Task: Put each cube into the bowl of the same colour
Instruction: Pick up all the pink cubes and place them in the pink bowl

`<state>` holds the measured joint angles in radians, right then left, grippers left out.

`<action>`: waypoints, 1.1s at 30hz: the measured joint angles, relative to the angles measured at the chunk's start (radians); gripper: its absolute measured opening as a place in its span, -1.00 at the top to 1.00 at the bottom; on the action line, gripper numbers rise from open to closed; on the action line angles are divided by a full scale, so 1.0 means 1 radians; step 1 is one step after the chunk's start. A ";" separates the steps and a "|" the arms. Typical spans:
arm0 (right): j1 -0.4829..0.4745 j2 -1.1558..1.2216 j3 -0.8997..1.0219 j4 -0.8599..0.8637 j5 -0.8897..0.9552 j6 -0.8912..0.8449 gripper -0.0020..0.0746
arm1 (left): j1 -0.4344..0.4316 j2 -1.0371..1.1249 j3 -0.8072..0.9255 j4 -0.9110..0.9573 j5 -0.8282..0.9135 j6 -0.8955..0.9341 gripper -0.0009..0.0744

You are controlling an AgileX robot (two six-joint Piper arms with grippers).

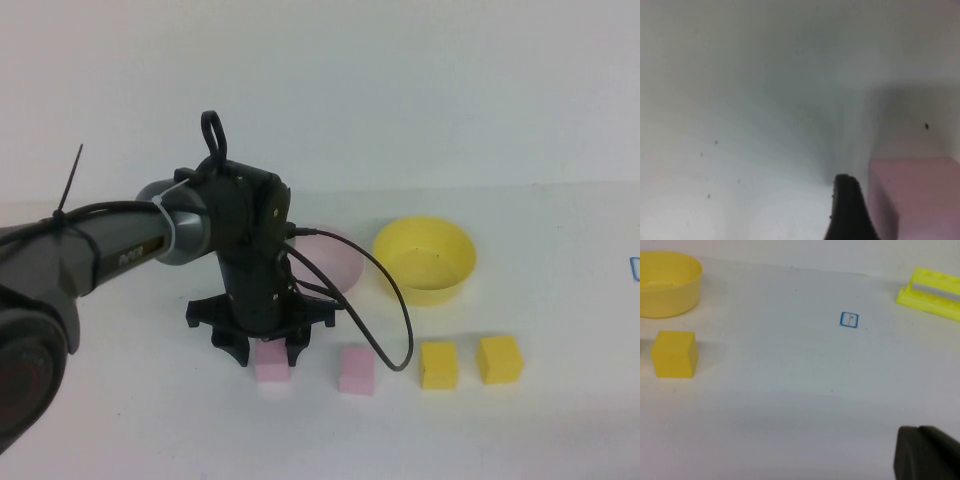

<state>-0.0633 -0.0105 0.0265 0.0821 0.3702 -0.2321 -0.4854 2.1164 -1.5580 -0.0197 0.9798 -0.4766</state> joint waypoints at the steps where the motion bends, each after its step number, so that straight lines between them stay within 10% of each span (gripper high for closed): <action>1: 0.000 0.000 0.000 0.000 0.000 0.000 0.95 | 0.000 0.005 0.000 0.000 -0.005 0.010 -0.09; 33: 0.000 0.000 0.000 0.000 0.000 0.000 0.95 | 0.000 0.021 -0.122 0.028 0.123 0.164 0.35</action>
<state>-0.0633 -0.0105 0.0265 0.0821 0.3702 -0.2321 -0.4854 2.1369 -1.6797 0.0087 1.1032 -0.3126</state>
